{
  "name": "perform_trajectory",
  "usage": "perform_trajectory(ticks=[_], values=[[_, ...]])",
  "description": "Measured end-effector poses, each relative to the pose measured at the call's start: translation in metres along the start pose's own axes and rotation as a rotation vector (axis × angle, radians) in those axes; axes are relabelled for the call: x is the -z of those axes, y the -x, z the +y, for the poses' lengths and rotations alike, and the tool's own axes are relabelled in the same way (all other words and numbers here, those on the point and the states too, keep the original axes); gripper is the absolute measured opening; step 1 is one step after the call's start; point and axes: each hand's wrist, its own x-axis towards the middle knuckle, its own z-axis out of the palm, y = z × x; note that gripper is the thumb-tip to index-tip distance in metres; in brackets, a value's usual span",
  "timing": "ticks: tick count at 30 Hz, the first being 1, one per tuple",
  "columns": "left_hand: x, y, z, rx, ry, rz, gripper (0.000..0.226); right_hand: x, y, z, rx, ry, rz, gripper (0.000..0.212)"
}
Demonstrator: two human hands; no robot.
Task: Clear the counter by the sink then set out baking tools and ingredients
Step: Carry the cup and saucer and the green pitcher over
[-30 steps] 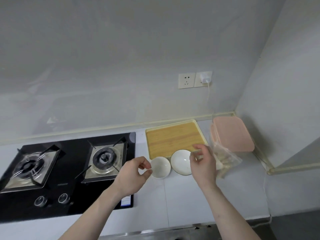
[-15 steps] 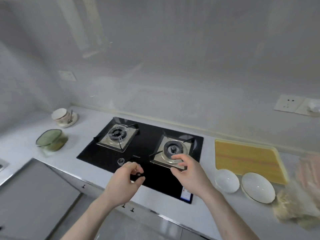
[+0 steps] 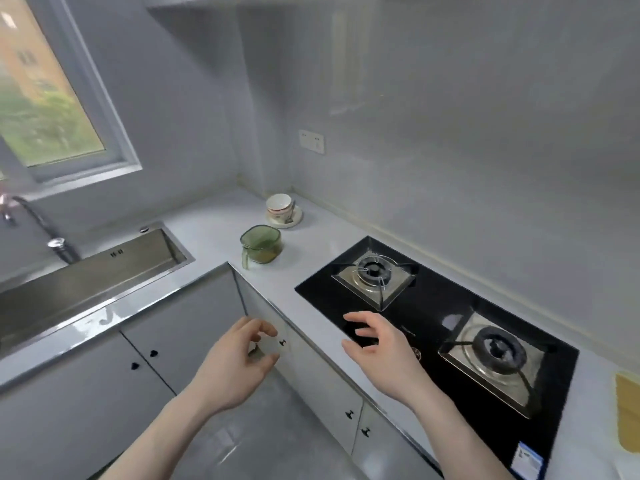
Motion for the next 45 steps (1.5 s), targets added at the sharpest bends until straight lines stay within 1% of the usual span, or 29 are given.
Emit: perform_trajectory(ticks=[2, 7, 11, 21, 27, 28, 32, 35, 40, 45], values=[[0.019, 0.000, -0.024, 0.037, 0.009, 0.036, 0.025, -0.022, -0.020, -0.015, 0.031, 0.009, -0.033, 0.034], [0.047, -0.009, -0.067, 0.121, 0.044, 0.112, 0.023, -0.063, -0.074, -0.038, 0.040, 0.007, -0.109, 0.034], [0.063, -0.030, -0.103, 0.179, 0.035, 0.136, 0.025, -0.096, -0.126, -0.048, 0.039, -0.019, -0.169, 0.035], [0.128, -0.129, -0.181, 0.303, -0.009, 0.140, 0.025, -0.179, -0.275, -0.079, 0.056, -0.078, -0.285, 0.033], [0.146, -0.187, -0.223, 0.342, 0.045, 0.156, 0.025, -0.211, -0.362, -0.093, 0.061, -0.059, -0.316, 0.033], [0.146, -0.188, -0.225, 0.346, 0.043, 0.148, 0.025, -0.211, -0.364, -0.092, 0.056, -0.055, -0.321, 0.033], [0.150, -0.232, -0.251, 0.333, 0.061, 0.123, 0.024, -0.217, -0.402, -0.084, 0.009, -0.036, -0.273, 0.034], [0.153, -0.275, -0.267, 0.290, 0.073, 0.071, 0.022, -0.218, -0.425, -0.076, -0.041, -0.031, -0.220, 0.033], [0.155, -0.346, -0.297, 0.221, 0.094, -0.037, 0.024, -0.222, -0.454, -0.066, -0.140, -0.005, -0.124, 0.033], [0.163, -0.426, -0.322, 0.120, 0.076, -0.182, 0.022, -0.236, -0.490, -0.067, -0.242, -0.012, -0.012, 0.033]])
